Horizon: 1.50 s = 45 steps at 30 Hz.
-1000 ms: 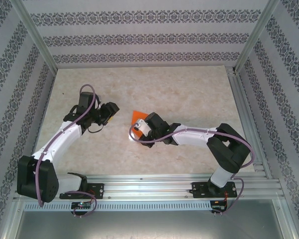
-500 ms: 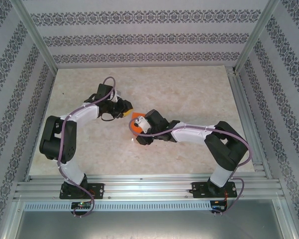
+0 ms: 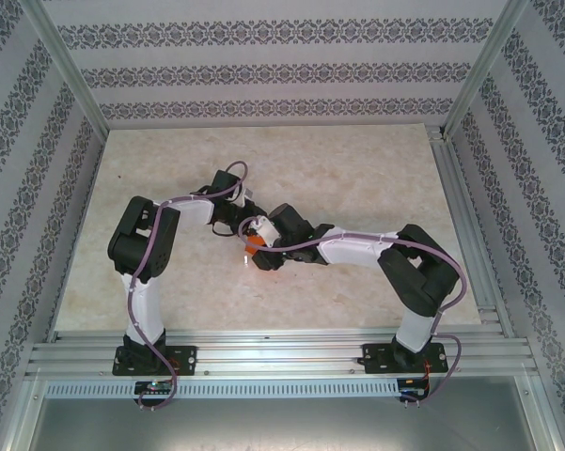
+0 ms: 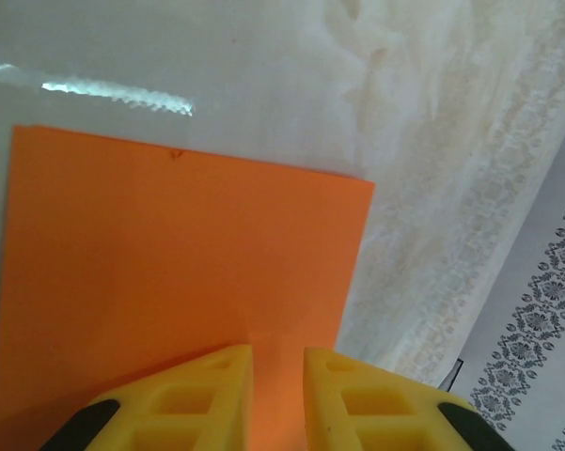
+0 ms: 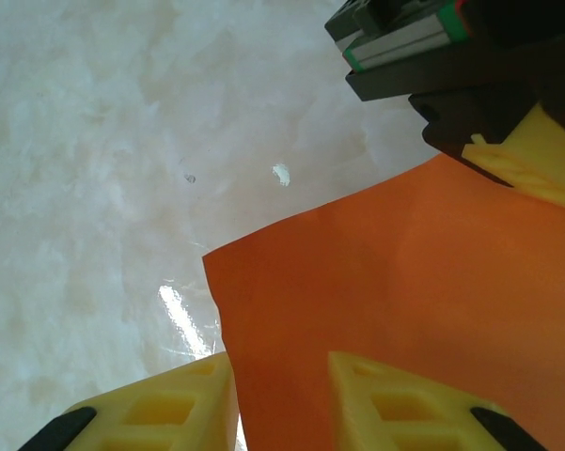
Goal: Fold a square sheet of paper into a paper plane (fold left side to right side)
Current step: Third fold the triangle at the center of the table.
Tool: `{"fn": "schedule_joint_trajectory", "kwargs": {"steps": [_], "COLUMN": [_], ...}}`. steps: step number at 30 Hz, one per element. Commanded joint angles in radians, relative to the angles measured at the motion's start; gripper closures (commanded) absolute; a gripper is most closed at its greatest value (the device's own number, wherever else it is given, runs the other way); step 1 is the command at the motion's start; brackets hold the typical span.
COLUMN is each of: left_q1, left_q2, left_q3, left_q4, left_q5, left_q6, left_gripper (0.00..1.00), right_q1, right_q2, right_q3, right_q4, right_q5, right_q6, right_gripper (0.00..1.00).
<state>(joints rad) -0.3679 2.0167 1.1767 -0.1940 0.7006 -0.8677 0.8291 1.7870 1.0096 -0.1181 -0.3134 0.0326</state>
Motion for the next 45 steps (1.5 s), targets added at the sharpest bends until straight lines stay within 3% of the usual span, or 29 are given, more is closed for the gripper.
{"fn": "schedule_joint_trajectory", "kwargs": {"steps": [1,13,19,22,45], "left_q1": [-0.003,-0.002,-0.002,-0.003,-0.002], "left_q2": [0.014,0.030,0.032,0.033,0.053], "left_q3": [-0.021,-0.022,-0.017,-0.016,0.006], "left_q4": [0.064,0.052,0.045,0.044,-0.018], "left_q5": [-0.010,-0.027,-0.032,-0.034,-0.064], "left_q6": [0.014,0.024,0.029,0.029,0.064], "left_gripper": [0.79,0.82,0.83,0.83,0.86], "right_q1": [0.008,0.027,0.025,0.024,-0.111], "right_q2": [0.018,0.005,0.002,0.005,0.081], "right_q3": [0.034,0.072,0.072,0.066,0.130], "right_q4": [0.028,0.006,-0.018,-0.022,-0.142], "right_q5": [-0.021,-0.024,-0.035,-0.045,0.010], "right_q6": [0.012,0.018,0.013,0.010,-0.046], "right_gripper": [0.70,0.74,0.87,1.00,1.00]}}
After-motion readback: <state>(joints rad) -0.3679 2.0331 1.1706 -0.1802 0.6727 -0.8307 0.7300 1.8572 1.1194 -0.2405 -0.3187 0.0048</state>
